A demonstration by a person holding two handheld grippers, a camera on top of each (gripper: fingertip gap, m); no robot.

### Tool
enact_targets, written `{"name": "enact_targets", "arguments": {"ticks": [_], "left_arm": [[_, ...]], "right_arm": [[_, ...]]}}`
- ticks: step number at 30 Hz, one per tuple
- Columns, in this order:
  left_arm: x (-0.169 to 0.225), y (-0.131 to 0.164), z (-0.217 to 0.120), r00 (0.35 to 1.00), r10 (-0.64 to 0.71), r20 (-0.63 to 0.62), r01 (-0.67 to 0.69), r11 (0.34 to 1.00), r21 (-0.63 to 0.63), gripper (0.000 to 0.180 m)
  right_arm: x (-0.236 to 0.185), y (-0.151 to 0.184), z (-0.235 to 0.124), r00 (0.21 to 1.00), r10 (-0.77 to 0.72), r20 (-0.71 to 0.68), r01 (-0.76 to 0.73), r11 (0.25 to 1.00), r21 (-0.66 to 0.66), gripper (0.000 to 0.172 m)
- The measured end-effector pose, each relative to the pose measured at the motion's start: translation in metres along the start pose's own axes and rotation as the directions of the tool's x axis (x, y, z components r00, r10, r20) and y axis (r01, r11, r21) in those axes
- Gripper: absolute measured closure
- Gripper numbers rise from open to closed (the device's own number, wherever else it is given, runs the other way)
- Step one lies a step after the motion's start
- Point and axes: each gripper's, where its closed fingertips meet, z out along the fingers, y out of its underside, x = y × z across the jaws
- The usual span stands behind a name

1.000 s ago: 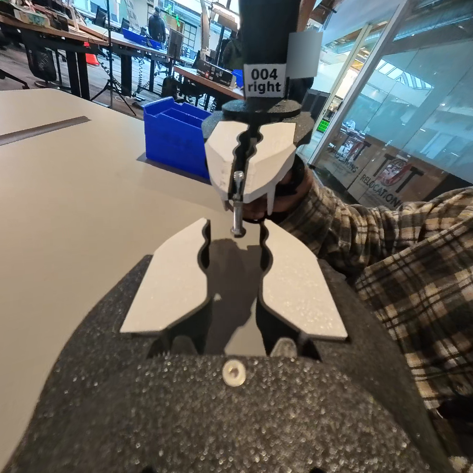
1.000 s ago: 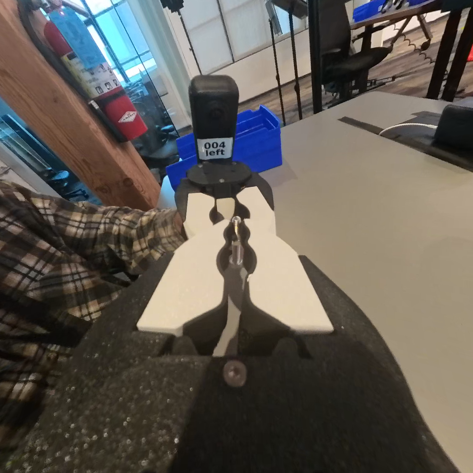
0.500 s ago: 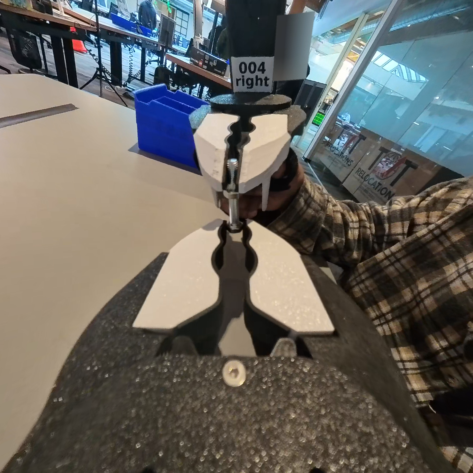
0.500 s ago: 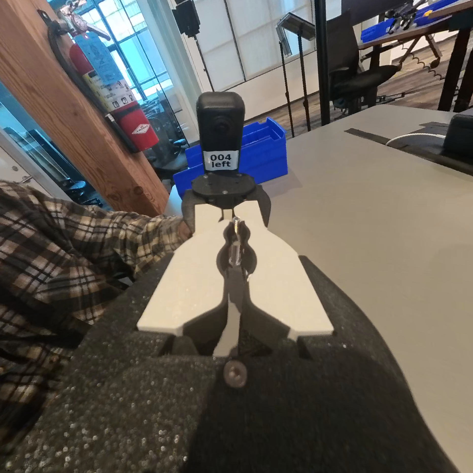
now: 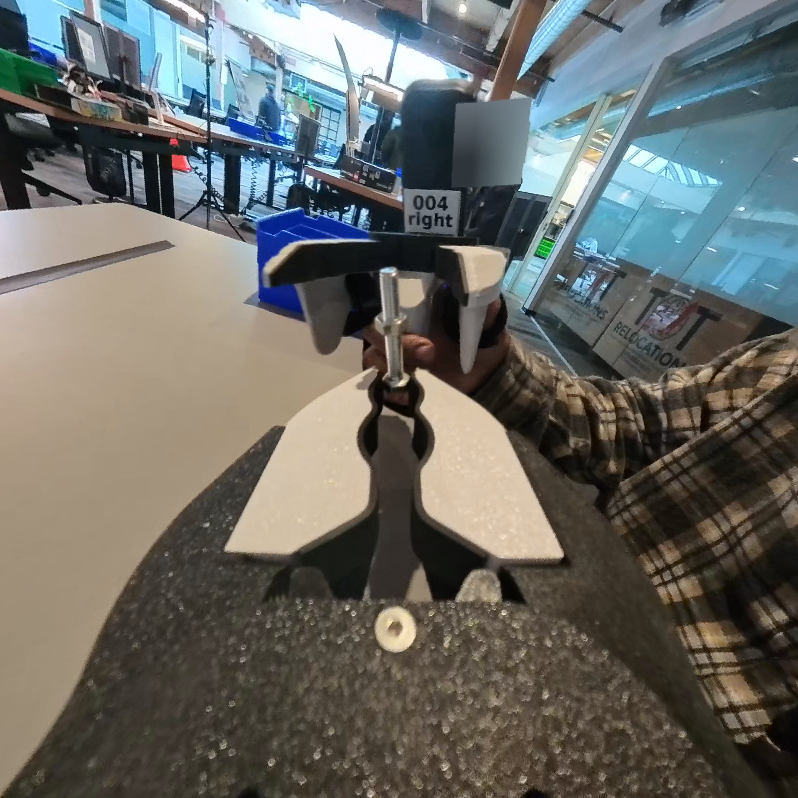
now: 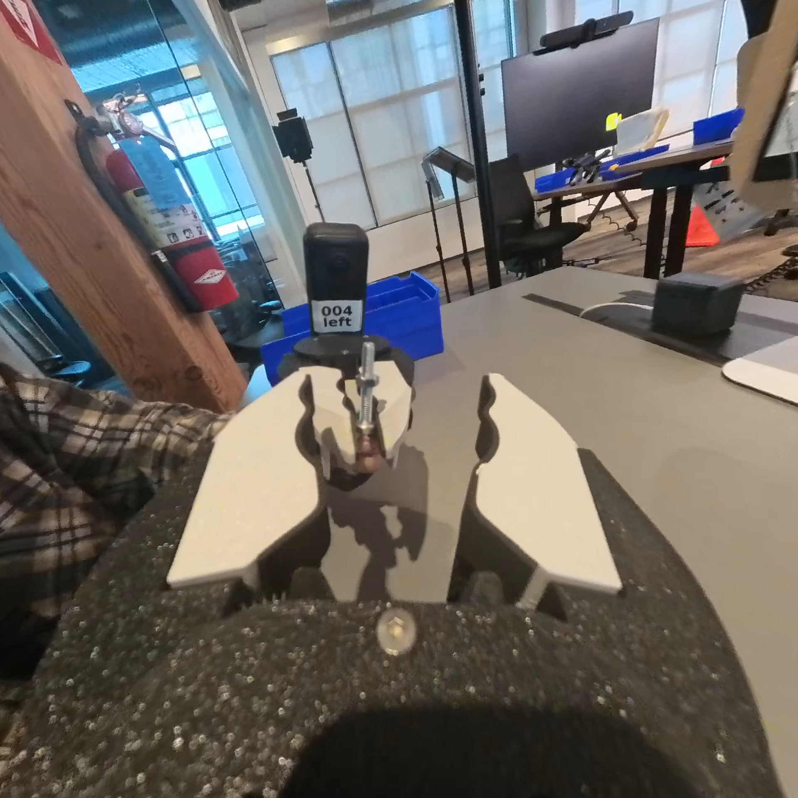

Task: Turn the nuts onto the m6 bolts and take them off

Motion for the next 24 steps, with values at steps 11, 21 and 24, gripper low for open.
{"name": "enact_targets", "arguments": {"ticks": [11, 21, 24], "left_arm": [[0.01, 0.0, 0.003, 0.993, 0.12, 0.02, -0.12, 0.993, -0.025, 0.17], [0.011, -0.006, 0.003, 0.986, 0.161, 0.049, -0.162, 0.987, 0.009, 0.17], [0.015, -0.004, 0.005, 0.984, 0.174, 0.04, -0.175, 0.985, 0.01, 0.17]], "right_arm": [[0.006, -0.003, -0.004, 0.999, 0.024, -0.027, -0.025, 0.999, -0.036, 0.095], [-0.002, -0.005, 0.0, 0.992, 0.113, 0.055, -0.113, 0.994, -0.015, 0.088], [-0.001, 0.011, 0.013, 0.996, 0.086, 0.025, -0.082, 0.99, -0.112, 0.085]]}}
